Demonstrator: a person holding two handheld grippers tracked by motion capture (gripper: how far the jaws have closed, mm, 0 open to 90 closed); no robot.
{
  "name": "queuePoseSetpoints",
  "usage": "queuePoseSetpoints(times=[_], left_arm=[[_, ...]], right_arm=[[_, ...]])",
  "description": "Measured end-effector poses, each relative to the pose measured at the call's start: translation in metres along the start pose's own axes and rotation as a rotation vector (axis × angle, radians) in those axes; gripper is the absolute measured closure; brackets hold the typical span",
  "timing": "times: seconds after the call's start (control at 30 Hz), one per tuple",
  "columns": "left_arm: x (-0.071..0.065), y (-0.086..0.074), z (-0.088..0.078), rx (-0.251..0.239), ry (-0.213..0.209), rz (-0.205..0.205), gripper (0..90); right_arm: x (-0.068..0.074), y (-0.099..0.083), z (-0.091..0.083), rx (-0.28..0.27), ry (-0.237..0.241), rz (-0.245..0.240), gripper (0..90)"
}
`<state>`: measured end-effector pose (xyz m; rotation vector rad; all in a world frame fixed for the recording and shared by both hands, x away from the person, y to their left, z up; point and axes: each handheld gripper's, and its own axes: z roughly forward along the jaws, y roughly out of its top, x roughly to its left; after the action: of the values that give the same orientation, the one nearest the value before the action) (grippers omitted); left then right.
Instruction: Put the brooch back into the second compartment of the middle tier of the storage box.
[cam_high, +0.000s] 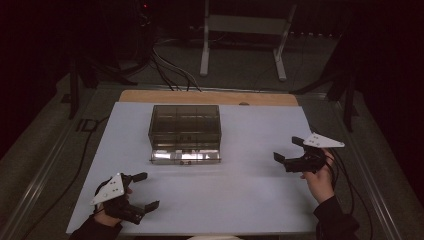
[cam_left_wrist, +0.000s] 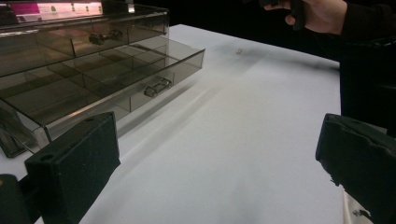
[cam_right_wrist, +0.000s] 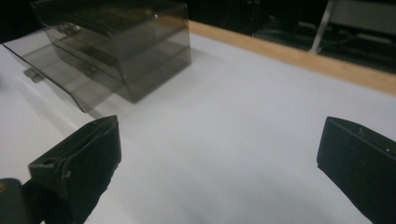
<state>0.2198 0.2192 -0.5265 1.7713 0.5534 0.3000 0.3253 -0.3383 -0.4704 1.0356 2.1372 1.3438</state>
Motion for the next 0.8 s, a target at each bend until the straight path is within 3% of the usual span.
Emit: queuePoseSetpoints(times=[0.2,0.3,0.47,0.63,0.73,0.8], left_arm=[[0.000,0.000,0.000,-0.003,-0.002,0.000,0.6],[0.000,0.000,0.000,-0.006,0.000,-0.005,0.6],[0.000,0.001,0.000,-0.008,0.000,-0.005,0.6],[0.001,0.000,0.000,-0.002,0.003,-0.006,0.6],[0.001,0.000,-0.001,-0.001,0.004,-0.005,0.6],[0.001,0.001,-0.001,-0.008,0.003,-0.005,0.6]], right_arm=[[-0.010,-0.012,0.006,0.053,-0.016,0.055,0.0],[-0.013,-0.018,0.008,0.068,-0.070,0.055,0.0],[-0.021,-0.027,0.014,0.092,-0.073,0.080,0.0],[-0.027,-0.035,0.022,0.139,-0.069,0.101,8.1],[-0.033,-0.040,0.026,0.185,-0.059,0.133,18.9],[-0.036,-0.044,0.028,0.229,-0.062,0.120,29.0]])
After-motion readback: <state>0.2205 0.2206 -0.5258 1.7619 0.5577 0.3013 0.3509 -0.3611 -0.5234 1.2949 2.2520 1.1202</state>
